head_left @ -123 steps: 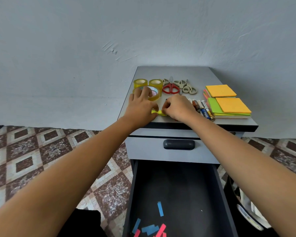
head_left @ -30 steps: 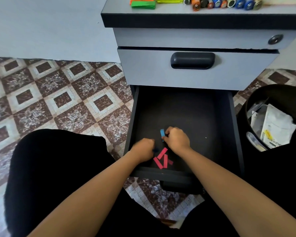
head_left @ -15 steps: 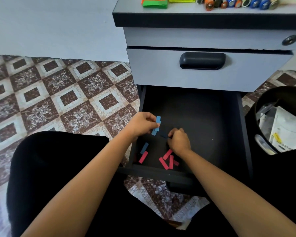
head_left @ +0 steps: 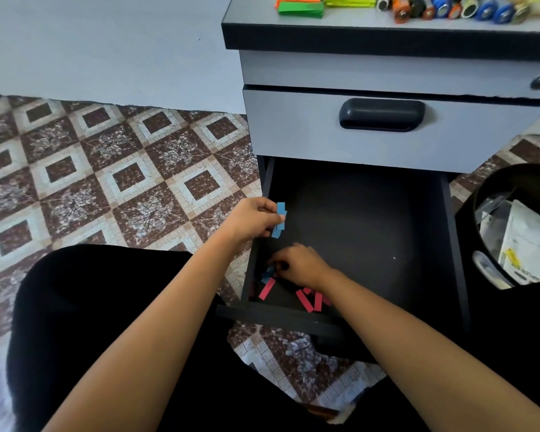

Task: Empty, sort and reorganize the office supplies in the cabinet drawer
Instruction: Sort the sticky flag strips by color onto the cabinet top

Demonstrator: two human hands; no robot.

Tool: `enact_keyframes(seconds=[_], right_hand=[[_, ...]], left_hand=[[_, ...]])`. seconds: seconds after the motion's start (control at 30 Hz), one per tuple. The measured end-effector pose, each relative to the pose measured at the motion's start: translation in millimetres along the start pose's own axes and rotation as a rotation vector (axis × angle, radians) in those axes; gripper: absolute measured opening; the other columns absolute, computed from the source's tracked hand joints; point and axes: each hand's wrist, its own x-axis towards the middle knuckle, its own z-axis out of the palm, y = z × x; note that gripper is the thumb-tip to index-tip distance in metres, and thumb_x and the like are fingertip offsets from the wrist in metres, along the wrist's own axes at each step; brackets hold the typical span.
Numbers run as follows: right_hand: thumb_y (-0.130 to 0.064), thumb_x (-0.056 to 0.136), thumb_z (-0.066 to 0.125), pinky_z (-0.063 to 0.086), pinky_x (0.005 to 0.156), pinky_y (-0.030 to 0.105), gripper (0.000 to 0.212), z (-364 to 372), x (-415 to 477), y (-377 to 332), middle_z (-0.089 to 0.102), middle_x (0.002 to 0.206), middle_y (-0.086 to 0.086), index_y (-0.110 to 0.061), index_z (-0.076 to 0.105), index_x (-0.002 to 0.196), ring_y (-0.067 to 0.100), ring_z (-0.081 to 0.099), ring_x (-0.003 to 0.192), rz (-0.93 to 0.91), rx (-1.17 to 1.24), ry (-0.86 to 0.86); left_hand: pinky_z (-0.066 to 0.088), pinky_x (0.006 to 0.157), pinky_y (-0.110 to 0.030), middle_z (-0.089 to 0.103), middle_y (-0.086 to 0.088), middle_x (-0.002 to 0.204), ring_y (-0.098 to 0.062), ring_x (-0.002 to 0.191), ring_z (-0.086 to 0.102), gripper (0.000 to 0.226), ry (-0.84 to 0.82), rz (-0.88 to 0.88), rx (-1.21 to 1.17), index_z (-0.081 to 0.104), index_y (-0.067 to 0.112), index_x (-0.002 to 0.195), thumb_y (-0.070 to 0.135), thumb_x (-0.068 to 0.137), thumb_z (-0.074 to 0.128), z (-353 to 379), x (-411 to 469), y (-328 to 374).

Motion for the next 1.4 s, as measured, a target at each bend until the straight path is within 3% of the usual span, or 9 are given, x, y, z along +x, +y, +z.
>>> enact_keyframes(seconds=[0.13,0.3,0.5,0.6,0.73,0.9,1.07,1.17,1.4], right_hand=[[-0.021,0.091,0.052,0.034,0.092,0.035,0.031,1.4,8.2,-3.9,0.056,0.125,0.003,-0.027,0.06,0.121,0.025,0.044,0.119,0.021,-0.152,0.007],[-0.02,0.089,0.056,0.037,0.093,0.038,0.026,6.7,12.1,-0.8,0.049,0.129,0.006,-0.022,0.062,0.115,0.027,0.042,0.119,0.062,-0.106,0.009],[-0.012,0.087,0.056,0.046,0.083,0.036,0.005,2.7,9.1,0.4,0.057,0.107,0.008,-0.014,0.06,0.091,0.026,0.054,0.1,0.064,0.02,-0.002],[-0.008,0.085,0.06,0.047,0.076,0.03,0.01,-3.6,-1.8,6.3,0.059,0.091,0.002,-0.017,0.056,0.083,0.019,0.057,0.089,0.111,0.168,-0.023],[-0.007,0.082,0.068,0.044,0.066,0.017,0.015,-22.6,-23.5,21.2,0.061,0.089,0.001,-0.017,0.059,0.088,0.012,0.057,0.082,0.243,0.427,0.048],[-0.011,0.085,0.067,0.041,0.055,0.017,0.016,-55.7,-62.7,29.2,0.064,0.076,-0.002,-0.011,0.068,0.101,0.007,0.056,0.068,0.403,0.8,0.209],[-0.007,0.084,0.068,0.045,0.054,0.018,0.019,-75.4,-93.9,21.8,0.065,0.076,0.003,-0.007,0.068,0.104,0.008,0.058,0.067,0.469,1.14,0.36],[-0.006,0.085,0.066,0.048,0.059,0.02,0.013,-75.7,-107.1,12.8,0.067,0.081,0.005,-0.011,0.068,0.097,0.011,0.06,0.072,0.473,1.213,0.416],[-0.007,0.089,0.062,0.051,0.064,0.021,0.015,-61.6,-113.4,-2.3,0.068,0.087,0.004,-0.011,0.068,0.102,0.01,0.062,0.076,0.485,1.337,0.579]], left_hand=[[0.045,0.06,-0.021,0.059,-0.004,0.073,-0.012,0.065,0.056,0.019,0.001,-0.004,0.009,0.054,0.014,0.075,0.001,0.087,0.061,-0.8,-0.8,0.1],[0.046,0.063,-0.022,0.059,-0.003,0.075,-0.013,0.069,0.057,0.016,0.005,-0.011,0.016,0.056,0.014,0.077,0.003,0.086,0.062,-2.0,-0.7,-0.8],[0.046,0.063,-0.022,0.06,-0.004,0.077,-0.013,0.069,0.057,0.016,-0.006,-0.02,0.01,0.056,0.014,0.077,0.004,0.087,0.062,2.6,-2.1,1.6],[0.048,0.066,-0.024,0.061,-0.006,0.081,-0.015,0.073,0.058,0.014,-0.003,-0.048,-0.005,0.057,0.015,0.078,0.005,0.087,0.062,5.4,-1.8,0.2],[0.046,0.063,-0.023,0.06,-0.01,0.086,-0.014,0.069,0.055,0.015,0.001,-0.099,-0.112,0.057,0.015,0.077,0.005,0.086,0.063,13.8,-4.4,0.6],[0.046,0.056,-0.02,0.061,-0.002,0.074,-0.01,0.061,0.057,0.015,-0.046,-0.153,-0.242,0.054,0.015,0.079,0.006,0.087,0.063,33.6,-10.3,6.4],[0.048,0.058,-0.022,0.061,-0.003,0.074,-0.012,0.063,0.057,0.016,-0.068,-0.187,-0.325,0.054,0.015,0.078,0.005,0.087,0.063,51.6,-17.4,10.0],[0.05,0.061,-0.022,0.063,-0.005,0.078,-0.013,0.068,0.06,0.012,-0.101,-0.211,-0.379,0.057,0.012,0.082,0.002,0.086,0.063,59.2,-23.4,12.0],[0.054,0.061,-0.02,0.065,-0.007,0.081,-0.013,0.073,0.062,0.012,-0.158,-0.243,-0.482,0.06,0.01,0.085,-0.002,0.086,0.06,69.5,-32.9,15.2]])
